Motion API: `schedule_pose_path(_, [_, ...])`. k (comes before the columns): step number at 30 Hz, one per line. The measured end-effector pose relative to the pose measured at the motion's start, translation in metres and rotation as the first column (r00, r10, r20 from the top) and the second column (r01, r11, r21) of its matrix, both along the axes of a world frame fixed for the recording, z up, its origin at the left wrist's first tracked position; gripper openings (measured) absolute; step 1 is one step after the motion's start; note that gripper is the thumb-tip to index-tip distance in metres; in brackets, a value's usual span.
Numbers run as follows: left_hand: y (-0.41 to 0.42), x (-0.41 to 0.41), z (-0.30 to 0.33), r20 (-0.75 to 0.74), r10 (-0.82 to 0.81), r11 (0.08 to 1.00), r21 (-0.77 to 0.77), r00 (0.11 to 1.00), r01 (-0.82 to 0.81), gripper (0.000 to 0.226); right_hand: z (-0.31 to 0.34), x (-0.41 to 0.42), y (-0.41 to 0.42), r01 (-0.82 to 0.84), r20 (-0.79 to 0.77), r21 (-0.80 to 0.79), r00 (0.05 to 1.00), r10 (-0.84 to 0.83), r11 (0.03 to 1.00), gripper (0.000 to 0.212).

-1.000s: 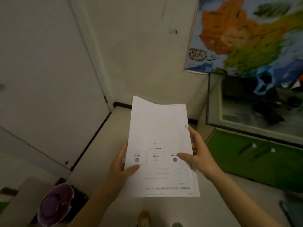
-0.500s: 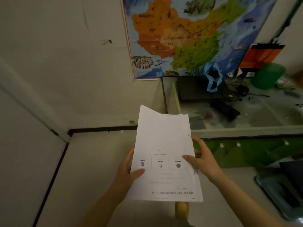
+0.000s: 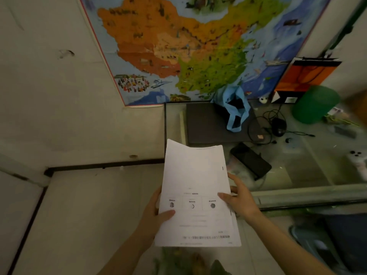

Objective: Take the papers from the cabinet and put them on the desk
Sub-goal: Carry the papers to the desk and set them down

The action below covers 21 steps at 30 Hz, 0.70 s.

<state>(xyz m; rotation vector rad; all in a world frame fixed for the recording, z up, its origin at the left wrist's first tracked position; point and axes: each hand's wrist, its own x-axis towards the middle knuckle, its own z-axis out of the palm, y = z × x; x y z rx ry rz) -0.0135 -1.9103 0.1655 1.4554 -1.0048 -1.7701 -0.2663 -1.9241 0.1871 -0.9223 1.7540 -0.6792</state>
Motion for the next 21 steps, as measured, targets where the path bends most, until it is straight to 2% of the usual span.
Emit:
schedule_pose_path(4, [-0.041,-0.023,-0.014,0.041,-0.058,0.998,0.028,0.997,0.057,0.076,-0.016,-0.017,-0.033,0.061,-0.050,0.047,0.997,-0.059,0.997,0.062])
schedule_pose_path(8, [-0.073,-0.038,-0.027,0.098,-0.111,0.993,0.042,0.989,0.107,0.064,-0.025,-0.023,-0.058,0.092,-0.105,0.099,0.991,-0.082,0.991,0.064])
schedule_pose_path(16, [-0.086,-0.045,-0.060,0.267,-0.183,0.983,0.053,0.946,0.176,0.075,-0.051,-0.030,-0.076,0.025,-0.219,0.227,0.975,0.026,0.974,0.068])
schedule_pose_path(21, [-0.087,-0.050,-0.069,0.399,-0.219,0.975,0.060,0.890,0.213,0.084,-0.062,-0.036,-0.078,-0.034,-0.276,0.229,0.956,0.098,0.973,0.069])
